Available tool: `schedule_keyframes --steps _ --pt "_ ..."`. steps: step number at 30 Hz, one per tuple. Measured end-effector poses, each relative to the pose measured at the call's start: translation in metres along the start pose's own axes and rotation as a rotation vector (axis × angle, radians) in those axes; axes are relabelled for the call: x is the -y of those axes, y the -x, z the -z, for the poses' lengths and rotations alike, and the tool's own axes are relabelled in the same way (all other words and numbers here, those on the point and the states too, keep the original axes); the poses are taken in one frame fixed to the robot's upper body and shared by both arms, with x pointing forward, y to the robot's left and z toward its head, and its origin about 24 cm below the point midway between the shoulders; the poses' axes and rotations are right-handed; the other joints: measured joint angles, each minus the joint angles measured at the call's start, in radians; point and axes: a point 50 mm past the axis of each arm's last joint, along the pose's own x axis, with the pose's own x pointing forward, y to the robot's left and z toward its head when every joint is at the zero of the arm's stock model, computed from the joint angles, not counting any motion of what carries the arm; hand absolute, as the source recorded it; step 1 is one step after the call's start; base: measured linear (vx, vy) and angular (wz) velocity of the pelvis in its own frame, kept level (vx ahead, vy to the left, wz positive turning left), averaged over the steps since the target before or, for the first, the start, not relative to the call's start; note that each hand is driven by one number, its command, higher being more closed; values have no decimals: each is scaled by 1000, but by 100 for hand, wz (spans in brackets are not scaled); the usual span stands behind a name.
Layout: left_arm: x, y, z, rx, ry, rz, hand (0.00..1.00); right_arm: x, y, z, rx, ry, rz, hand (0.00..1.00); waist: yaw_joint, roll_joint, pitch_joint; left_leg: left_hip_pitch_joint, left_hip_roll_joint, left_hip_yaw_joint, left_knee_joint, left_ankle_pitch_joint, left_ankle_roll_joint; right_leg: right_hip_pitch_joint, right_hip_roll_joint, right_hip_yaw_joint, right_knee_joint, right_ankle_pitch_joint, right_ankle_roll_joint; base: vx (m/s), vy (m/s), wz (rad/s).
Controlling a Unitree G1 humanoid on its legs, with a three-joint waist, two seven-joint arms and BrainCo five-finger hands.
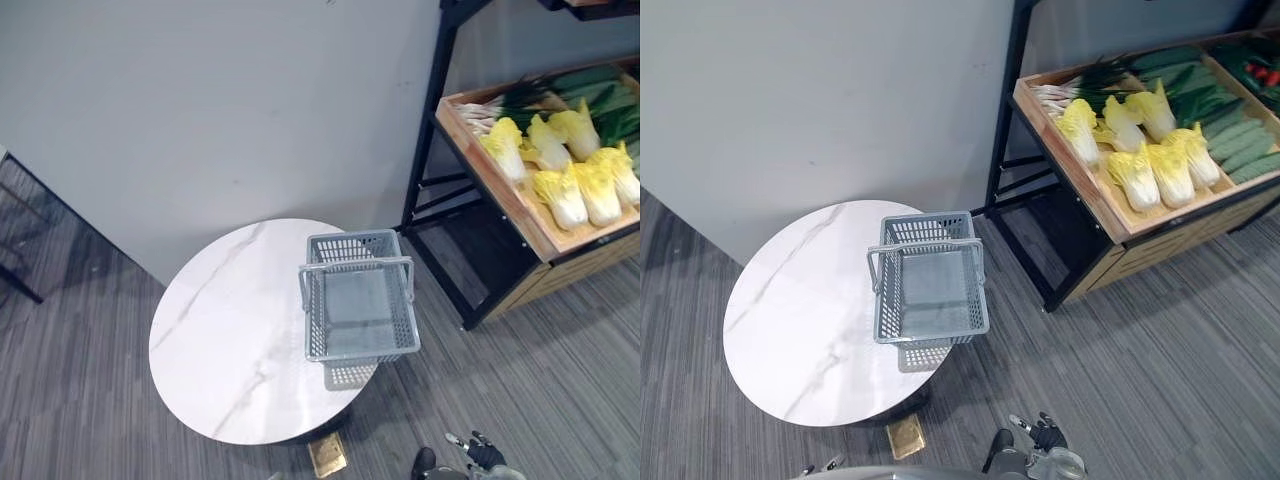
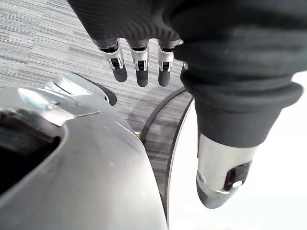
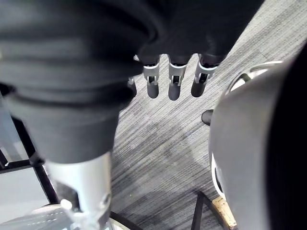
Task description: Pick vegetable in the basket
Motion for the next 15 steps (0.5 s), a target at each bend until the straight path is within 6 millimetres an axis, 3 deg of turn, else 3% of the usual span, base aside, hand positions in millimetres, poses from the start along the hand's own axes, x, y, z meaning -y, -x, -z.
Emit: schedule_keyframes --steps 2,3,4,5,6,7,10,11,13,14,15 --pt "1 -1 -3 12 -36 12 0 6 1 2 -7 3 22 0 3 -6 3 -37 -1 132 4 -31 -11 35 -22 -43 -21 0 0 141 3 102" --pt "2 -1 -5 17 -60 20 0 10 0 -1 0 6 36 0 2 -5 3 -60 -33 196 -60 -34 -10 40 -38 -71 -19 0 0 101 155 91" --pt "3 -1 -6 21 -71 24 0 11 -1 -6 13 0 46 0 1 0 1 -76 -72 228 -144 34 29 40 -41 -99 -18 0 1 93 181 82" --pt "3 -1 -6 20 -77 26 0 12 -1 -8 16 -6 50 0 2 -1 -1 -72 -75 258 -160 32 32 40 -40 -108 -19 -2 4 86 151 63" --pt "2 -1 -7 23 -81 23 0 8 -2 -9 21 -9 40 0 6 -3 -4 -74 -84 247 -189 32 32 39 -40 -116 -24 0 7 72 105 48" --pt "-1 -1 -9 28 -96 15 0 2 -3 -13 36 -8 29 0 6 -26 -4 -85 -97 234 -199 32 32 39 -43 -119 -41 7 18 58 89 39" --pt "-11 -2 -11 31 -130 -19 0 -3 -5 -28 90 23 36 0 4 -56 -7 -88 -118 240 -200 32 32 37 -57 -103 -64 22 40 17 51 -3" --pt "-11 -2 -12 34 -136 -19 0 -2 -5 -33 111 36 43 0 3 -57 -8 -88 -119 241 -200 32 32 35 -59 -99 -65 24 42 -18 21 -15" --pt "-5 -3 -17 52 -193 -5 0 11 -4 -66 231 153 94 0 1 -41 -1 -96 -122 248 -210 32 33 16 -60 -88 -75 29 51 -54 1 -16" --pt "-5 -3 -17 52 -193 -5 0 11 -4 -66 231 153 94 0 1 -41 -1 -96 -122 248 -210 32 33 16 -60 -88 -75 29 51 -92 16 -25" --pt "-1 -3 -17 54 -213 10 0 24 1 -97 342 270 139 0 1 -24 -3 -112 -127 265 -227 33 34 -18 -59 -71 -75 33 55 -101 22 -27"
